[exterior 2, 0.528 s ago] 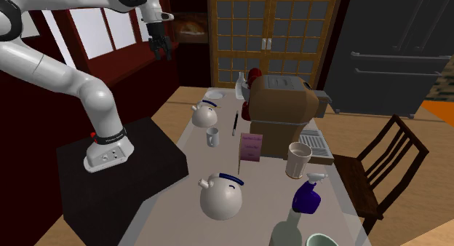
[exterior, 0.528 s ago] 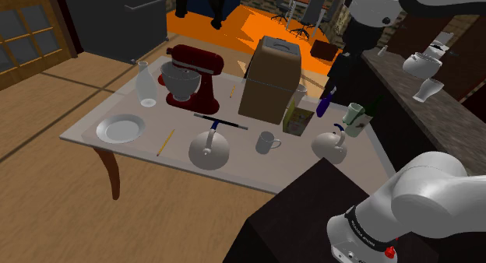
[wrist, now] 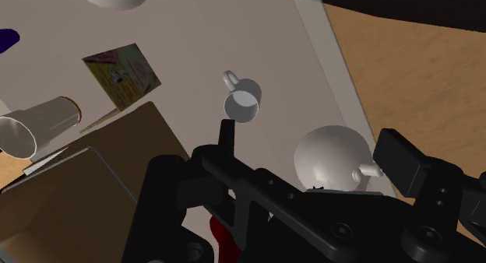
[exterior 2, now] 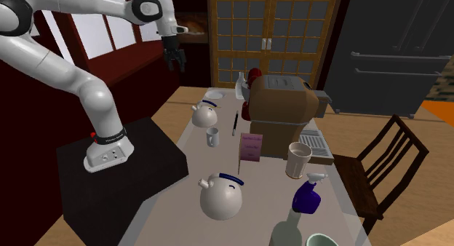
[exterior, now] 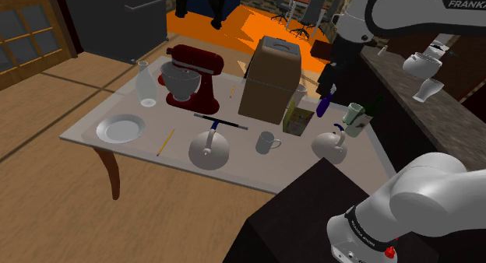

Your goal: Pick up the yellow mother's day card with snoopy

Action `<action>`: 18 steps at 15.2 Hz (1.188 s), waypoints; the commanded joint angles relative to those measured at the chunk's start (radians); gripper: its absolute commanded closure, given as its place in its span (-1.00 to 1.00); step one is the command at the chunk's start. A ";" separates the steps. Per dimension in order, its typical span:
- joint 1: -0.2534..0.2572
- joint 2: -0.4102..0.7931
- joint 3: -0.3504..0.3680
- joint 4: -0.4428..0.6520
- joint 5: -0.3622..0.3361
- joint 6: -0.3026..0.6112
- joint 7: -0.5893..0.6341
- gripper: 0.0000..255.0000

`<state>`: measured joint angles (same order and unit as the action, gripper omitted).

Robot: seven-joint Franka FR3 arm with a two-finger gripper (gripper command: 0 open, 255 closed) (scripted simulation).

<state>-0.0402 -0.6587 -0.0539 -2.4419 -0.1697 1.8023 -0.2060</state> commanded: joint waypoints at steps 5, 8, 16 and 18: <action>-0.035 0.140 -0.101 -0.017 -0.029 0.173 -0.081 -1.00; -0.047 0.231 -0.150 -0.006 -0.031 0.259 -0.124 -1.00; -0.064 0.515 -0.267 0.082 0.037 0.461 -0.272 -1.00; -0.070 0.593 -0.289 0.117 0.074 0.501 -0.319 -1.00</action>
<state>-0.1065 -0.1024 -0.3307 -2.3438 -0.1133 2.2865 -0.4989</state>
